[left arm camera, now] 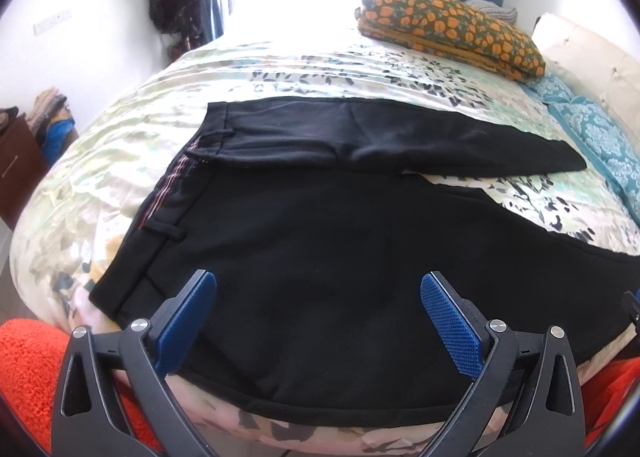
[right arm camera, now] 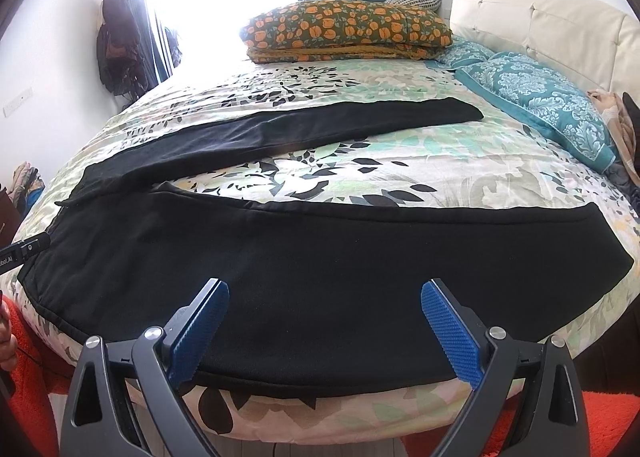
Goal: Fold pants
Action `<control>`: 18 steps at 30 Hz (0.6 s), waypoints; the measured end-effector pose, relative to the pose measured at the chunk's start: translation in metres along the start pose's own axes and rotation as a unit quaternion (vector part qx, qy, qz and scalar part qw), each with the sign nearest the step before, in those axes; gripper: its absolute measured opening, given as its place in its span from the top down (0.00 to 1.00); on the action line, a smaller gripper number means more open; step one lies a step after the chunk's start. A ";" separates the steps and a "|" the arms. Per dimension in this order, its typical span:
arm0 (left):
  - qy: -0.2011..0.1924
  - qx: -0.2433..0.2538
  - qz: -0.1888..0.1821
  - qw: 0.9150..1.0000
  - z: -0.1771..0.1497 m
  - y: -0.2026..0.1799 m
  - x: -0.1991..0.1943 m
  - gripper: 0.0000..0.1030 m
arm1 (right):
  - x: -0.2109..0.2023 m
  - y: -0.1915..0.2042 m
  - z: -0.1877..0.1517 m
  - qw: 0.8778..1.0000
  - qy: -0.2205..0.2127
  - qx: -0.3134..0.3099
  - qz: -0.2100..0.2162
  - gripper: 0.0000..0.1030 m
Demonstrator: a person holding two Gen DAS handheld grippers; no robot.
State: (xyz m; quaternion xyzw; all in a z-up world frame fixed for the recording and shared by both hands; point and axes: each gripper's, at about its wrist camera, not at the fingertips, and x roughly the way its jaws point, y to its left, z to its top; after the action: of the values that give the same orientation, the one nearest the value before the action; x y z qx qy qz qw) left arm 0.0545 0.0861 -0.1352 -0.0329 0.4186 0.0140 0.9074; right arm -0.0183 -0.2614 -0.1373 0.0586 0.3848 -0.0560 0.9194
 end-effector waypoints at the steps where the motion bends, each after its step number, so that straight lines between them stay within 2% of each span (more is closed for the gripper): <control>1: 0.006 -0.008 -0.001 1.000 0.000 0.005 0.003 0.01 | -0.001 -0.003 0.001 1.000 -0.003 0.006 -0.001 0.06; 5: 0.029 -0.021 -0.006 0.999 -0.005 0.018 0.015 0.01 | 0.003 -0.018 0.000 0.999 0.009 0.038 -0.005 0.06; 9: 0.047 0.023 0.005 0.999 -0.013 0.006 0.032 0.01 | 0.014 -0.026 -0.004 0.998 0.035 0.061 -0.002 0.06; 13: 0.082 0.046 0.035 0.995 -0.022 0.000 0.051 0.01 | 0.027 -0.020 -0.009 0.997 0.065 0.051 0.002 0.06; 18: 0.088 0.071 0.048 0.992 -0.026 -0.006 0.053 0.00 | 0.045 -0.014 -0.020 0.994 0.107 0.030 -0.006 0.06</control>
State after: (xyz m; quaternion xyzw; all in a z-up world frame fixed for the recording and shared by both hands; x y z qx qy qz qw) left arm 0.0696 0.0778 -0.1916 0.0507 0.4981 0.0252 0.8653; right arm -0.0033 -0.2752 -0.1846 0.0894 0.4794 -0.0661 0.8706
